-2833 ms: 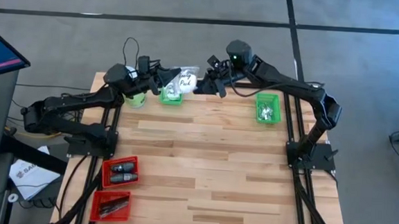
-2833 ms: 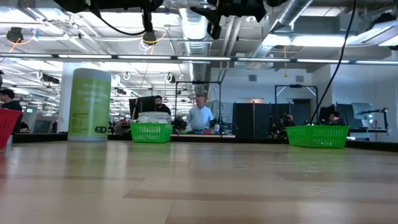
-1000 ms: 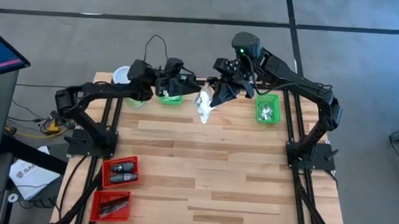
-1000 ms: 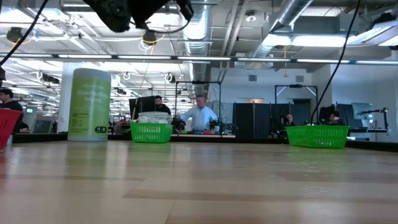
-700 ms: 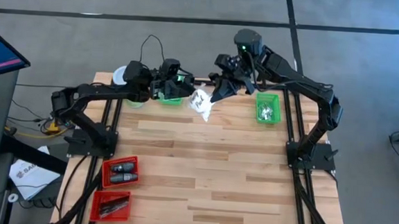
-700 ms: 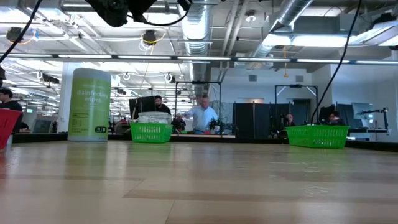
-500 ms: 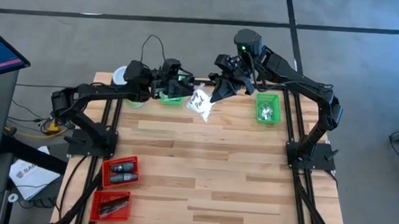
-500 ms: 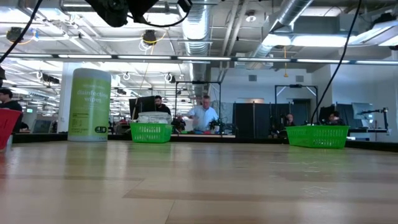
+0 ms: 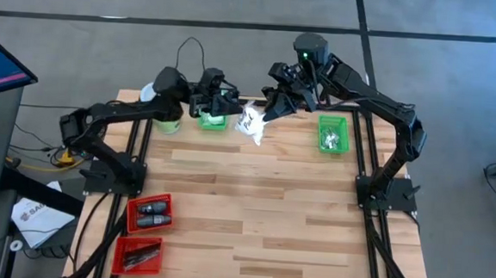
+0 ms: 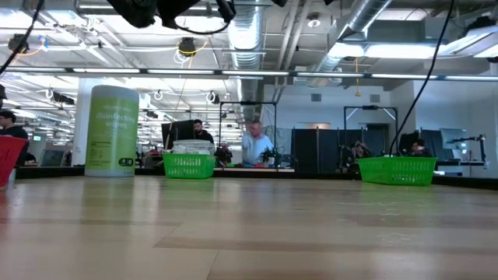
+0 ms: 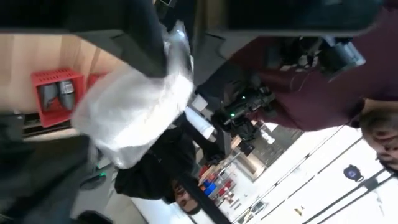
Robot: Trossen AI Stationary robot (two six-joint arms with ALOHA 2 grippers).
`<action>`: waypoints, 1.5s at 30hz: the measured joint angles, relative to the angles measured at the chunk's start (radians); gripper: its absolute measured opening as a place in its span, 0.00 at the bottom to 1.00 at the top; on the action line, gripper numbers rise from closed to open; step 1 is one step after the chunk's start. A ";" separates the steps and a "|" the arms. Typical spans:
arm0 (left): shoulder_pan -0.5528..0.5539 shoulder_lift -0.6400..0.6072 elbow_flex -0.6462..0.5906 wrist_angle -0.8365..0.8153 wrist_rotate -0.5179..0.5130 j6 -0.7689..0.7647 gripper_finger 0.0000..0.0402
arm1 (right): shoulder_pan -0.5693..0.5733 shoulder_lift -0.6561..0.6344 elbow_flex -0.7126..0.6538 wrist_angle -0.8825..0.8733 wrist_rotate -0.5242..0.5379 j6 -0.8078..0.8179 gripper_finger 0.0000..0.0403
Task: Pick & Place Travel size toiletries
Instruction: Put the white vanity pack into the top left green basket
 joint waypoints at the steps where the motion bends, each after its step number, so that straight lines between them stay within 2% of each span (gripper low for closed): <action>1: 0.011 -0.018 0.011 -0.062 0.010 0.031 0.00 | -0.011 -0.004 0.000 -0.005 0.000 0.001 0.22; 8: 0.117 -0.112 0.117 -0.541 0.062 0.294 0.00 | -0.084 -0.045 -0.001 -0.005 0.018 0.003 0.58; 13: 0.199 -0.117 0.158 -0.824 0.071 0.471 0.00 | -0.136 -0.058 -0.001 -0.034 0.023 0.001 0.71; 16: 0.233 -0.099 0.159 -0.974 0.058 0.596 0.00 | -0.161 -0.069 -0.001 -0.090 0.024 -0.031 0.73; 22: 0.272 -0.032 0.159 -1.277 -0.034 0.845 0.00 | -0.178 -0.080 0.000 -0.260 0.026 -0.156 0.73; 28: 0.300 0.059 0.159 -1.499 -0.207 1.048 0.00 | -0.166 -0.079 0.000 -0.393 0.059 -0.271 0.73; 34: 0.303 0.121 0.159 -1.618 -0.416 1.206 0.00 | -0.141 -0.079 0.000 -0.410 0.080 -0.305 0.73; 38: 0.300 0.124 0.160 -1.640 -0.554 1.300 0.00 | -0.135 -0.079 0.000 -0.416 0.082 -0.315 0.73; 45: 0.318 0.136 0.249 -1.711 -0.659 1.433 0.00 | -0.134 -0.079 0.000 -0.421 0.083 -0.324 0.73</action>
